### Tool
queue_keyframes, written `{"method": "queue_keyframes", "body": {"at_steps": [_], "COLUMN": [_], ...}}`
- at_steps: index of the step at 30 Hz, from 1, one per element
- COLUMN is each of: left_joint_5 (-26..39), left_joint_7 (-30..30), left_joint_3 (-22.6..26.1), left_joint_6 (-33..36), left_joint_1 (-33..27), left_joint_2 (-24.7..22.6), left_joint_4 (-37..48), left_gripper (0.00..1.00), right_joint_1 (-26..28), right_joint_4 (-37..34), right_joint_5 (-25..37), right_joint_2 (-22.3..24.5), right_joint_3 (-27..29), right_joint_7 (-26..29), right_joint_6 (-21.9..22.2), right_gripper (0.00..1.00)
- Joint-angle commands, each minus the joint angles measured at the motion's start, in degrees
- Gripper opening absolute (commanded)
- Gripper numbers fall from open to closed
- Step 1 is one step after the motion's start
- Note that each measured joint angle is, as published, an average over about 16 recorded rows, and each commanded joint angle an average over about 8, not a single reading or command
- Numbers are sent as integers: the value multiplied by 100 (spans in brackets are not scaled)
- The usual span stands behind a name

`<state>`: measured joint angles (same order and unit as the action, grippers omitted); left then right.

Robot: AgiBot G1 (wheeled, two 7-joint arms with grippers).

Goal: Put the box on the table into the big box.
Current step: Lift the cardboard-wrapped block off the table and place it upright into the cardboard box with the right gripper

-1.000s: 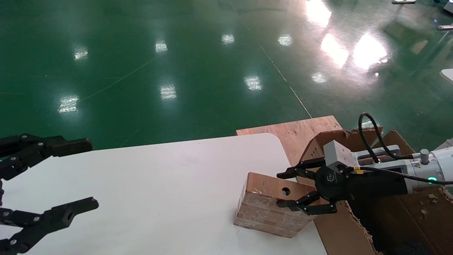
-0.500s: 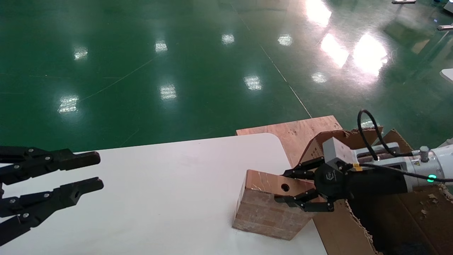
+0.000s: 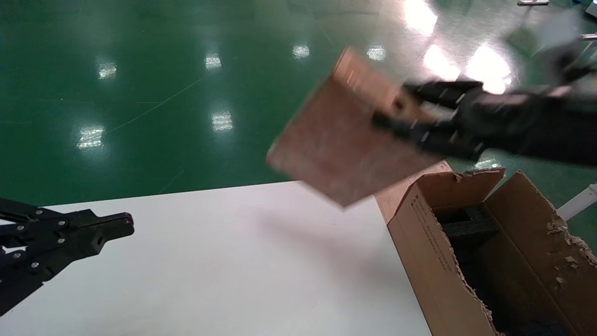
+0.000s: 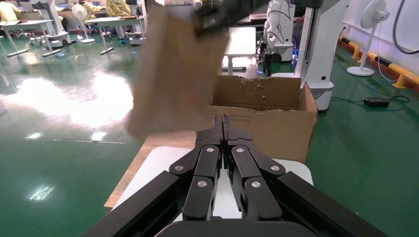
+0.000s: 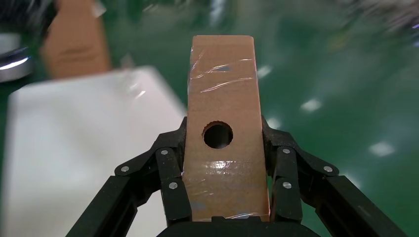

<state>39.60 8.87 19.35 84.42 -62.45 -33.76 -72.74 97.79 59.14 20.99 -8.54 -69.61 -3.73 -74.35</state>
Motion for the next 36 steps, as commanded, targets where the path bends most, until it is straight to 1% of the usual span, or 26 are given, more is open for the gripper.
{"method": "queue_keyframes", "body": {"at_steps": [1, 5, 8, 11, 16, 19, 23, 28, 32, 36], "left_joint_5": [0, 0, -1, -1, -1, -1, -2, -2, -2, -3], "left_joint_7": [0, 0, 0, -1, -1, -1, -1, -2, -2, -2], "left_joint_3": [0, 1, 1, 1, 2, 2, 3, 3, 4, 4], "left_joint_6": [0, 0, 0, 0, -1, -1, -1, -1, -1, -2], "left_joint_1": [0, 0, 0, 0, -1, -1, -1, -1, -1, -1], "left_joint_2": [0, 0, 0, 0, 1, 1, 1, 1, 1, 2], "left_joint_4": [0, 0, 0, 0, 0, 0, 0, 0, 0, 0], "left_gripper": [0, 0, 0, 0, 0, 0, 0, 0, 0, 0], "right_joint_1": [94, 222, 281, 349, 494, 644, 998, 1625, 2161, 2616], "right_joint_4": [450, 1354, 1746, 1867, 1865, 1850, 1838, 1837, 1846, 1855], "right_joint_5": [-242, -369, -488, -625, -799, -851, -922, -1046, -1114, -1143], "right_joint_2": [355, 1329, 2050, 2714, 3586, 3932, 4241, 4559, 4851, 5082], "right_joint_3": [165, 261, 201, -7, -724, -1304, -2052, -2739, -3164, -3595], "right_joint_7": [106, 280, 340, 300, 128, -24, -318, -815, -1200, -1442], "right_joint_6": [373, 1135, 1417, 1367, 855, 677, 792, 1179, 1676, 2094], "right_gripper": [0, 0, 0, 0, 0, 0, 0, 0, 0, 0]}}
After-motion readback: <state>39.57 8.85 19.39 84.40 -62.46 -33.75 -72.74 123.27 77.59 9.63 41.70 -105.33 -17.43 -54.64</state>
